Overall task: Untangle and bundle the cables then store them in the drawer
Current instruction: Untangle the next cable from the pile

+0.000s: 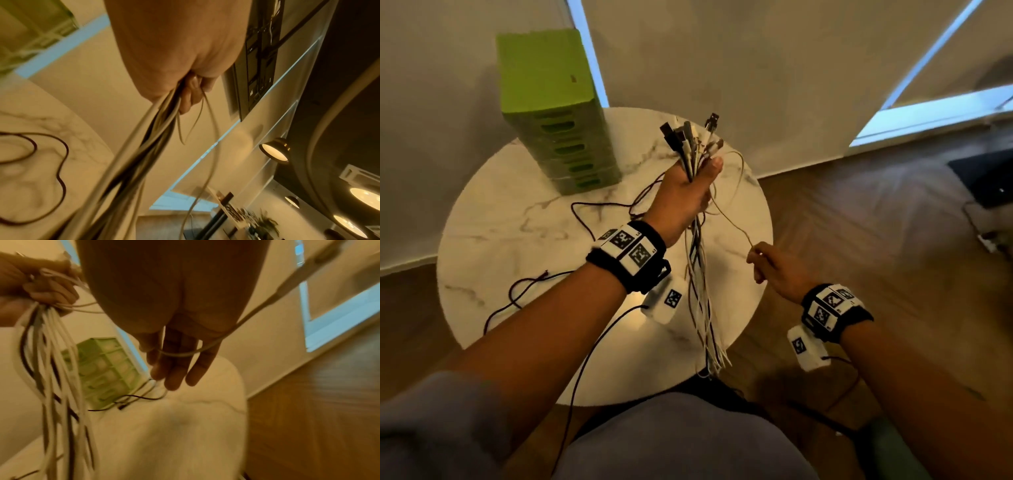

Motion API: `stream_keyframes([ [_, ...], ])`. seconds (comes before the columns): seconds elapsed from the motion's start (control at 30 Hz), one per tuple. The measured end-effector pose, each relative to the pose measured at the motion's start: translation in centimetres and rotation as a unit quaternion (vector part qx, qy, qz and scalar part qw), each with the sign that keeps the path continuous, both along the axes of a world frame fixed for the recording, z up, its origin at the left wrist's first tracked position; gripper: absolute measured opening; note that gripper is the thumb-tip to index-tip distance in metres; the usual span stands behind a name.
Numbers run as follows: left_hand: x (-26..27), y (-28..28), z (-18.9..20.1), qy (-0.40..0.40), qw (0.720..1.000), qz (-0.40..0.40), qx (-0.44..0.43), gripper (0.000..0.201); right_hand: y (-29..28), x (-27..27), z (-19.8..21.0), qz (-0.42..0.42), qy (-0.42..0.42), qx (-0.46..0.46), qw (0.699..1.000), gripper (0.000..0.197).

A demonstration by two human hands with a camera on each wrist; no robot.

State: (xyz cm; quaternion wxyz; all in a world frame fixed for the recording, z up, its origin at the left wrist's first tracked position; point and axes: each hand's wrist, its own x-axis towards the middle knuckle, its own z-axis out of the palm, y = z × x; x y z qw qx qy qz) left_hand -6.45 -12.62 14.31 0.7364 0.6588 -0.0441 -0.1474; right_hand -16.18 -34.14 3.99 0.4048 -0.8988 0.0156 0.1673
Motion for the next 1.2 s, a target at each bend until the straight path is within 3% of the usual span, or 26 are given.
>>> stream_keyframes([
  [0.1, -0.8, -2.9, -1.3, 0.007, 0.998, -0.054, 0.016, 0.031, -2.6, -3.1, -1.7, -0.033, 0.075, -0.059, 0.995, 0.020],
  [0.17, -1.8, -4.8, -2.4, 0.008, 0.995, -0.083, 0.045, 0.032, -3.2, -4.7, -1.6, -0.052, 0.075, -0.106, 0.990, 0.036],
  [0.23, -2.8, -6.5, -3.7, 0.017, 0.992, -0.106, 0.066, 0.033, -2.8, -5.5, -0.7, -0.088, 0.015, -0.095, 0.991, 0.062],
  [0.3, -3.6, -7.9, -4.5, 0.032, 0.990, -0.116, 0.079, 0.032, -1.9, -5.7, 0.2, -0.107, -0.068, -0.088, 0.988, 0.074],
  [0.37, -4.2, -8.9, -5.1, 0.031, 0.987, -0.127, 0.095, 0.028, -0.7, -5.4, 0.5, -0.087, -0.139, -0.078, 0.983, 0.069],
  [0.5, -5.2, -9.9, -4.9, 0.024, 0.982, -0.145, 0.116, 0.026, -0.5, -4.3, 0.1, -0.109, -0.222, -0.047, 0.968, 0.028],
  [0.57, -4.9, -9.7, -5.2, 0.025, 0.983, -0.140, 0.117, 0.032, -1.6, -4.2, 0.5, -0.104, -0.232, -0.022, 0.967, 0.029],
  [0.63, -4.3, -9.2, -5.3, 0.040, 0.988, -0.120, 0.092, 0.032, -3.0, -4.3, 1.3, -0.113, -0.178, 0.004, 0.978, 0.034],
  [0.77, -2.8, -7.7, -5.0, 0.075, 0.993, -0.081, 0.031, 0.033, -7.0, -4.2, 0.5, -0.174, -0.055, 0.031, 0.983, 0.016],
  [0.87, -2.1, -6.6, -4.2, 0.072, 0.994, -0.087, -0.003, 0.033, -8.8, -4.3, -0.9, -0.106, 0.094, -0.161, 0.977, 0.020],
  [0.93, -1.8, -6.1, -3.7, 0.069, 0.994, -0.089, -0.014, 0.033, -8.3, -4.1, -1.7, -0.041, 0.180, -0.249, 0.951, 0.058],
  [0.97, -1.8, -5.9, -3.6, 0.070, 0.993, -0.090, -0.018, 0.034, -7.2, -3.7, -1.7, -0.014, 0.161, -0.253, 0.954, 0.076],
  [1.07, -1.7, -5.6, -3.5, 0.076, 0.993, -0.088, -0.027, 0.035, -2.3, -2.0, 0.0, 0.022, -0.025, -0.128, 0.991, 0.095],
  [1.13, -1.5, -5.3, -3.6, 0.074, 0.994, -0.078, -0.024, 0.035, 0.9, -1.0, 1.6, 0.029, -0.060, -0.031, 0.997, 0.089],
  [1.2, -1.2, -4.9, -3.8, 0.069, 0.996, -0.057, -0.022, 0.034, 2.7, -0.4, 2.7, -0.017, -0.068, 0.036, 0.997, 0.077],
])
